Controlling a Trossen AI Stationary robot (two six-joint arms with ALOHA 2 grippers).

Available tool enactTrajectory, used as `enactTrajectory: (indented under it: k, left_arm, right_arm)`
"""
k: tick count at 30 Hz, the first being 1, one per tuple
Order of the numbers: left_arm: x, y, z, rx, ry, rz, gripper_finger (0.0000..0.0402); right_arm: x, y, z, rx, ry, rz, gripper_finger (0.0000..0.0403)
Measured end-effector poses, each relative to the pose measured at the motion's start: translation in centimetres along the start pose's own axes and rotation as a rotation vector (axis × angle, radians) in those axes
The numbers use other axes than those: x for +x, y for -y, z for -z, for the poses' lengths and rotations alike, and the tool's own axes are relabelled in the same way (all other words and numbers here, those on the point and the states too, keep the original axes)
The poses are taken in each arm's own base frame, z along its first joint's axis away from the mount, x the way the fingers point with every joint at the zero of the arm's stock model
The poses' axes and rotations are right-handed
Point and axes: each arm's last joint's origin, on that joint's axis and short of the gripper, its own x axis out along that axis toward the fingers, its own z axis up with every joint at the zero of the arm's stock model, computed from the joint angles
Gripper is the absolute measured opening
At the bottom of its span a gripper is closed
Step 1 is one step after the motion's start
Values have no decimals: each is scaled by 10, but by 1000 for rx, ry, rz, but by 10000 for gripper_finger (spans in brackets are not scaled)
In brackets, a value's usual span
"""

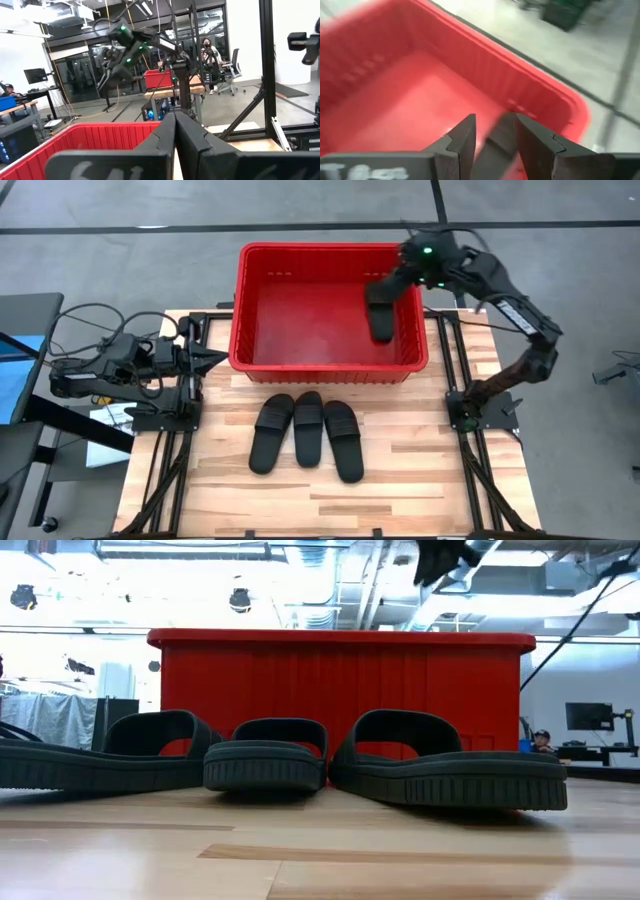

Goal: Pick and place slides into bin
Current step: Put the black slide into the red container

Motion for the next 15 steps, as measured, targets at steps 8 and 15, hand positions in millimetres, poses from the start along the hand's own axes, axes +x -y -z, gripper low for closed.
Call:
enactTrajectory:
  k: [8, 15]
  left_arm:
    - [0, 0, 0, 6, 3, -1, 0]
    - [0, 0, 0, 8, 3, -1, 0]
  right_arm:
    - [-55, 2, 3, 60, 132, -339, 127]
    - [-95, -11, 10, -57, 225, -637, 127]
